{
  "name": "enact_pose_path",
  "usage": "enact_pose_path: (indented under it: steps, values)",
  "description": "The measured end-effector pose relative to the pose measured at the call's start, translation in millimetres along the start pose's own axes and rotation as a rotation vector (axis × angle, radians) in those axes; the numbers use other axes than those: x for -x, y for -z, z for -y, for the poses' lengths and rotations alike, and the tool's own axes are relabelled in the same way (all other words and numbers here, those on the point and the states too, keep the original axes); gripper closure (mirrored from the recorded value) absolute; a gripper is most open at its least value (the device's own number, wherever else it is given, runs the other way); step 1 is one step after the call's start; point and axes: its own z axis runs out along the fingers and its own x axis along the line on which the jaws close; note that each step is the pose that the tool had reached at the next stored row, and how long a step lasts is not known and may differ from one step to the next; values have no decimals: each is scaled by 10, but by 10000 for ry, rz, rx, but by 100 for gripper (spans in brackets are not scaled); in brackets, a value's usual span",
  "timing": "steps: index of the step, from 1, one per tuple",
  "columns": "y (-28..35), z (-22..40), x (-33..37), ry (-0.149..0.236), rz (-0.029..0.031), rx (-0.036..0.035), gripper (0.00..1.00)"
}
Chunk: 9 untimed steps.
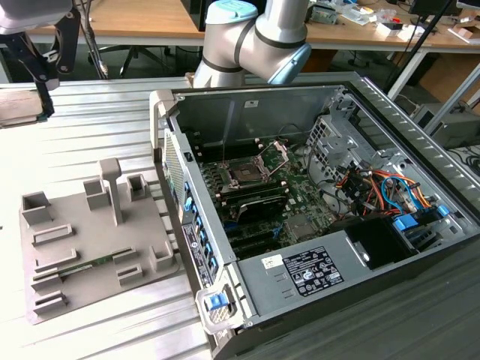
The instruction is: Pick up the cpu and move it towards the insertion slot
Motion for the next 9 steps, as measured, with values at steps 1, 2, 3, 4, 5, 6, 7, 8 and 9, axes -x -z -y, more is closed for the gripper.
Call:
enact_pose_path:
  steps: [1, 2, 3, 4, 5, 6, 7, 8, 9]
  values:
    - [0, 0, 2, 0, 0, 0, 45]
    - [0, 1, 5, 0, 0, 0, 45]
    - [0, 2, 10, 0, 0, 0, 45]
    - [0, 2, 13, 0, -1, 0, 45]
    - [-1, 3, 16, 0, -1, 0, 45]
    - [-1, 3, 20, 0, 0, 0, 45]
    - [-1, 4, 25, 1, 0, 0, 45]
    - [-2, 6, 35, 1, 0, 0, 45]
    - [-3, 6, 39, 0, 0, 1, 45]
